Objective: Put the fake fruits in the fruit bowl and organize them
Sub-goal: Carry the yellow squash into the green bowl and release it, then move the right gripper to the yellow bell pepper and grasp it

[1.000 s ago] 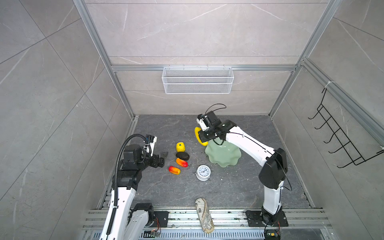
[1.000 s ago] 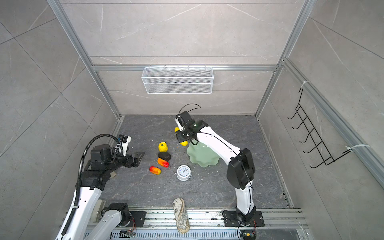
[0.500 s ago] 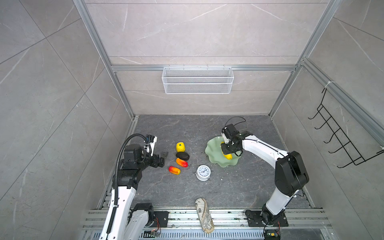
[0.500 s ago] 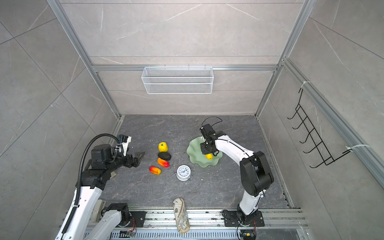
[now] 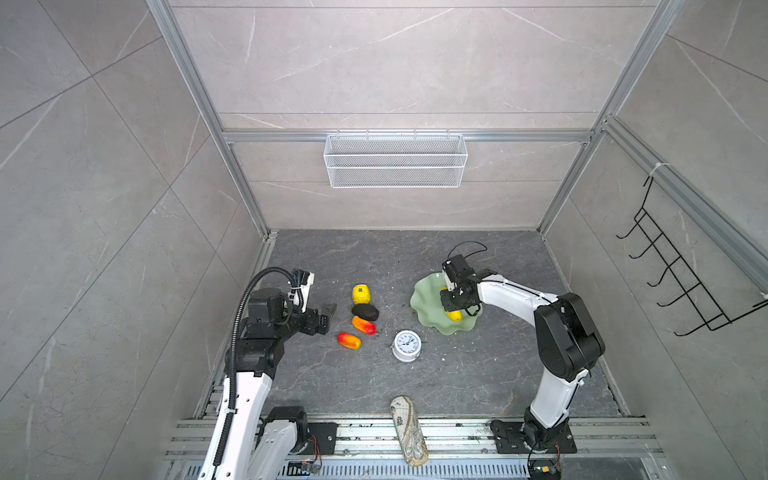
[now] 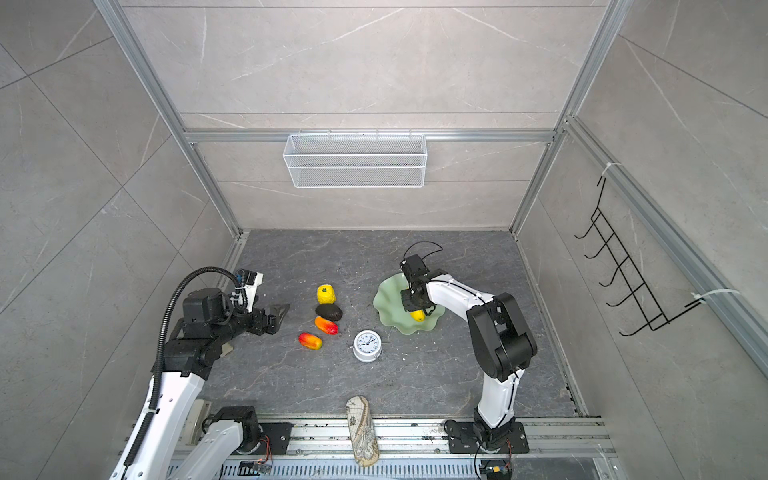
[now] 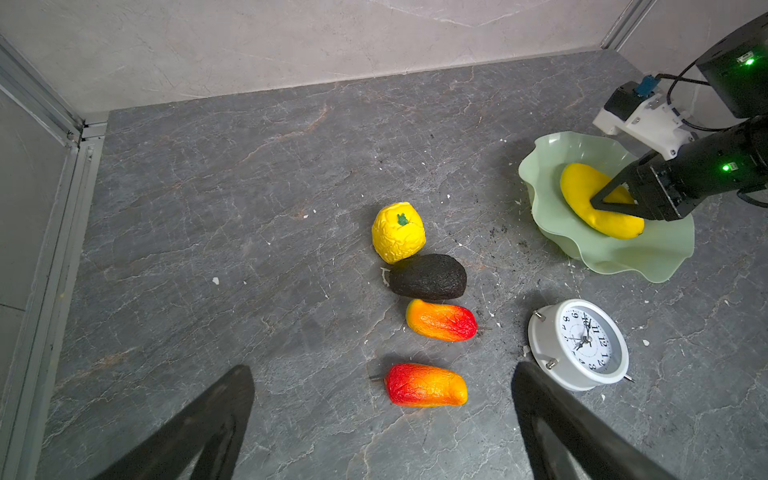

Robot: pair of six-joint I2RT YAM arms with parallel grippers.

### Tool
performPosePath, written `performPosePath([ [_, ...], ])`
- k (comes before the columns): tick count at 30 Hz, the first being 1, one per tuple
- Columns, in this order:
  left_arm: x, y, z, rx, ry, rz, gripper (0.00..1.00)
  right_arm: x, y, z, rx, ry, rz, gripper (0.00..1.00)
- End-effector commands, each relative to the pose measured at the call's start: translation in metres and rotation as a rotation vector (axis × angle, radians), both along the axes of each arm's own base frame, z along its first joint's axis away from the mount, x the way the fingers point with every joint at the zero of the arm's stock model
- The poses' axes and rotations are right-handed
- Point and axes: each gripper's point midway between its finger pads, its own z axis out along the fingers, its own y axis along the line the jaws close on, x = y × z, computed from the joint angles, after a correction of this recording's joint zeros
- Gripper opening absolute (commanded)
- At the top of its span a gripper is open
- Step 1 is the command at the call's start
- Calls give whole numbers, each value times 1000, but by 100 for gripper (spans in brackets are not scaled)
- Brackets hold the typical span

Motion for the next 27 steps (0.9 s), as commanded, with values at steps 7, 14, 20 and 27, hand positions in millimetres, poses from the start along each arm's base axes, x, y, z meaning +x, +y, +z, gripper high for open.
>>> performPosePath([
  [7, 4, 2, 5, 27, -39, 1, 100, 11, -8, 45, -61, -80, 37, 78],
  [14, 4, 6, 4, 46, -37, 18, 100, 9, 35, 115, -67, -184, 249, 100],
  [20, 4, 7, 4, 47, -39, 19, 100, 4, 128, 128, 78, -205, 401, 100],
  [27, 4, 6, 5, 45, -41, 16, 100, 25, 215, 115, 188, -207, 467, 100],
])
